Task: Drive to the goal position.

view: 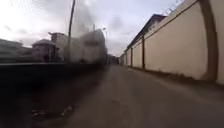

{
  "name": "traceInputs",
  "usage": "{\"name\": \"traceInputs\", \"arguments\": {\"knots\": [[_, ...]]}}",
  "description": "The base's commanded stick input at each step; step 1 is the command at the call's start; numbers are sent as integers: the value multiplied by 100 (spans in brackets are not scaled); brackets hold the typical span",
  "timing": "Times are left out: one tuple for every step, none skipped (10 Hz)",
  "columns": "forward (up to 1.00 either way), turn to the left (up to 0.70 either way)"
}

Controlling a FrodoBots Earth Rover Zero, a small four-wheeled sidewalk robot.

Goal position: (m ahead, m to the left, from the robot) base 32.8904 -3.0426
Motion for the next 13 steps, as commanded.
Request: {"name": "traceInputs", "arguments": {"knots": [[50, 0], [50, 0], [50, 0], [50, 0], [50, 0], [50, 0], [50, 0], [50, 0], [50, 0], [50, 0], [50, 0], [50, 0], [50, 0]]}}
